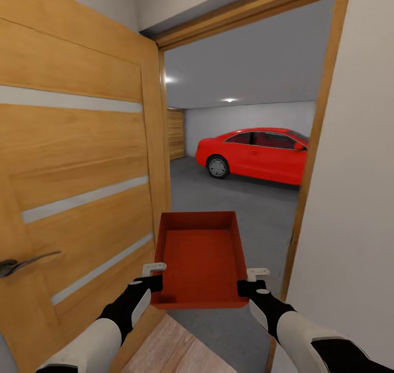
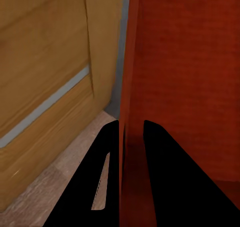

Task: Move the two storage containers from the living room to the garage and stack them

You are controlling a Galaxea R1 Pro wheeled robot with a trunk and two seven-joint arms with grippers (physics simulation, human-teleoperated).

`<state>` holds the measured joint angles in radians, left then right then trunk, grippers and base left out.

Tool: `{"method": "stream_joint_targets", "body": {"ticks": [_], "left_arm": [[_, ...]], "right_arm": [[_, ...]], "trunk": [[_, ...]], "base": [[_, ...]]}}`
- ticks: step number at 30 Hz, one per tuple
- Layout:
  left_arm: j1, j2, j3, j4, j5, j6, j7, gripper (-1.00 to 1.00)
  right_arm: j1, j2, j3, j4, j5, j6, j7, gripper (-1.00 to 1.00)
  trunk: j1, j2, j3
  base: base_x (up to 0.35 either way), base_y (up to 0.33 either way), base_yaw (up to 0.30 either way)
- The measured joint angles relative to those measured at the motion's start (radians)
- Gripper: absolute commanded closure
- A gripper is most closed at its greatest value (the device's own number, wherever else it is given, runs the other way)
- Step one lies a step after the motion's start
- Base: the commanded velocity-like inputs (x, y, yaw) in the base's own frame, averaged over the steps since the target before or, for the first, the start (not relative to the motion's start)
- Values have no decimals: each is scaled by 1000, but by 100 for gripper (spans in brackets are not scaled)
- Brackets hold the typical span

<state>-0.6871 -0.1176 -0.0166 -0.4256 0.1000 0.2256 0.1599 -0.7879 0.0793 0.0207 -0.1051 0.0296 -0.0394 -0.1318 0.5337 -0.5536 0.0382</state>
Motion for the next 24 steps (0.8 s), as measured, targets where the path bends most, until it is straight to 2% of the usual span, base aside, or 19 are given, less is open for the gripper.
{"method": "stream_joint_targets", "body": {"ticks": [5, 24], "left_arm": [[0, 0, 0, 1, 2, 0, 0, 100], [0, 0, 0, 2, 1, 0, 0, 100]], "right_arm": [[0, 0, 0, -1, 1, 2, 1, 100], [0, 0, 0, -1, 1, 3, 1, 100]], "trunk": [[0, 0, 0], [0, 0, 0]], "base": [[229, 192, -166], [226, 187, -247]]}}
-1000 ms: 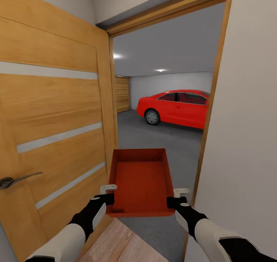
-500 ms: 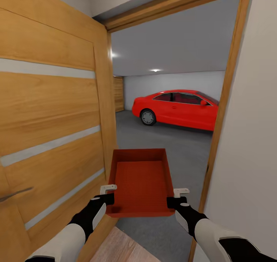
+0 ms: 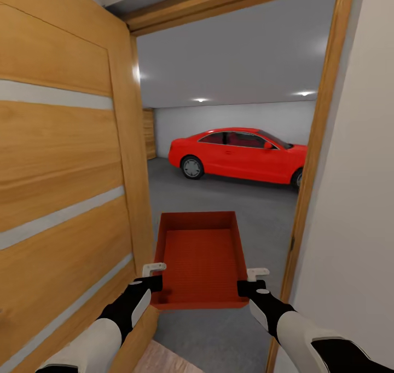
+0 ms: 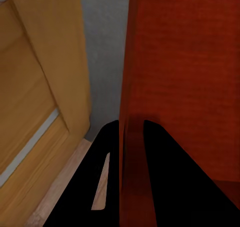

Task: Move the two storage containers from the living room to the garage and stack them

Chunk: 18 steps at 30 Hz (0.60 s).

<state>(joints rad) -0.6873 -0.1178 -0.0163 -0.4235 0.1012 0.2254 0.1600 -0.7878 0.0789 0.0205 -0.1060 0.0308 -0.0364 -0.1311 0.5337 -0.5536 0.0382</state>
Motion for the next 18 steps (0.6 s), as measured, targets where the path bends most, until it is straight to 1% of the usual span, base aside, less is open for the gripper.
{"method": "stream_joint_targets", "body": {"ticks": [18], "left_arm": [[0, 0, 0, 0, 0, 0, 0, 100]], "right_arm": [[0, 0, 0, 0, 0, 0, 0, 100]], "trunk": [[0, 0, 0]], "base": [[224, 184, -254]]}}
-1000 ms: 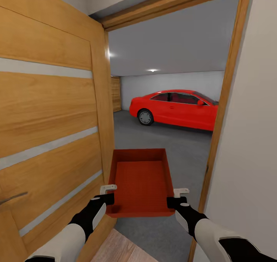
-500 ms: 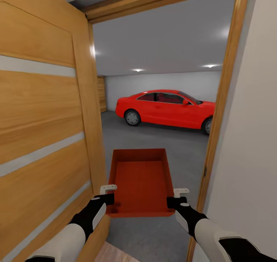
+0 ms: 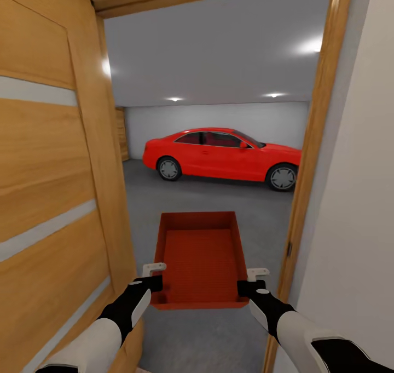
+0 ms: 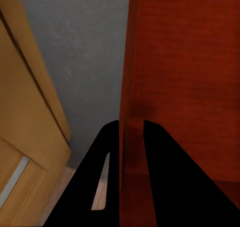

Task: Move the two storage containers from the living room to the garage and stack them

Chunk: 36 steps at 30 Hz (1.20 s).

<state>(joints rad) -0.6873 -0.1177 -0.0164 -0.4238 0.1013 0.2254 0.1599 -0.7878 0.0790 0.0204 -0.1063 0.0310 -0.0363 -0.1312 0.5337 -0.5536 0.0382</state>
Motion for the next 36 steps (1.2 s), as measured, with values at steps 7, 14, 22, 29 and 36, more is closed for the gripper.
{"method": "stream_joint_targets", "body": {"ticks": [7, 14, 22, 29, 36], "left_arm": [[0, 0, 0, 0, 0, 0, 0, 100], [0, 0, 0, 0, 1, 0, 1, 100], [0, 0, 0, 0, 1, 0, 1, 100], [0, 0, 0, 0, 0, 0, 0, 100], [0, 0, 0, -1, 1, 0, 0, 100]], "right_arm": [[0, 0, 0, 0, 0, 0, 0, 100], [0, 0, 0, 0, 0, 0, 0, 100], [0, 0, 0, 0, 0, 0, 0, 100], [0, 0, 0, 0, 0, 0, 0, 100], [0, 0, 0, 0, 0, 0, 0, 100]], "trunk": [[0, 0, 0], [0, 0, 0], [0, 0, 0], [0, 0, 0], [0, 0, 0]], "base": [[224, 184, -246], [224, 184, -229], [224, 184, -212], [224, 184, -208], [224, 184, -140]]}}
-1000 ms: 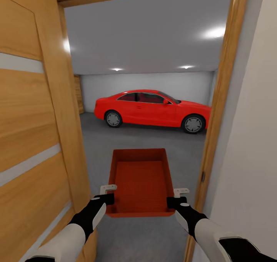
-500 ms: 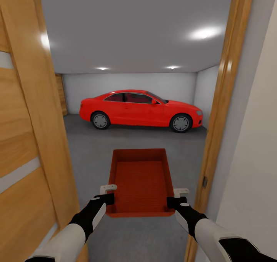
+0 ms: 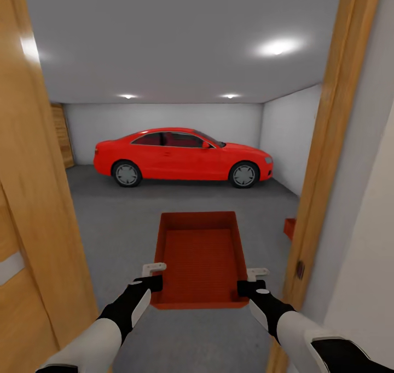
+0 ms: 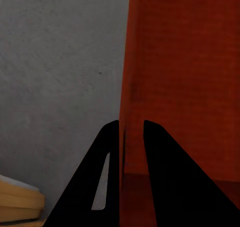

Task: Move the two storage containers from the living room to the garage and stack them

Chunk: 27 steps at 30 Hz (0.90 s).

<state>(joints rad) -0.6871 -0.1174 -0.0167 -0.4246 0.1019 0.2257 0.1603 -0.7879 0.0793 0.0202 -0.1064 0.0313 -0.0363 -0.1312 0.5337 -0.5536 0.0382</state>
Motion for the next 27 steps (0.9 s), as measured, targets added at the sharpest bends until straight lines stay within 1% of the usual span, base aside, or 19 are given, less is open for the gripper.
{"method": "stream_joint_targets", "body": {"ticks": [7, 18, 27], "left_arm": [[0, 0, 0, -1, -2, 0, -1, 100], [0, 0, 1, 0, -3, 0, -1, 100], [0, 0, 4, 2, -6, 0, -3, 100]], "right_arm": [[0, 0, 0, 1, -2, -3, 0, 100], [0, 0, 1, 1, -2, -2, 0, 100], [0, 0, 3, 2, -4, -2, -1, 100]], "trunk": [[0, 0, 0], [0, 0, 0], [0, 0, 0]], "base": [[202, 151, -10], [22, 7, 0], [281, 0, 0]]}}
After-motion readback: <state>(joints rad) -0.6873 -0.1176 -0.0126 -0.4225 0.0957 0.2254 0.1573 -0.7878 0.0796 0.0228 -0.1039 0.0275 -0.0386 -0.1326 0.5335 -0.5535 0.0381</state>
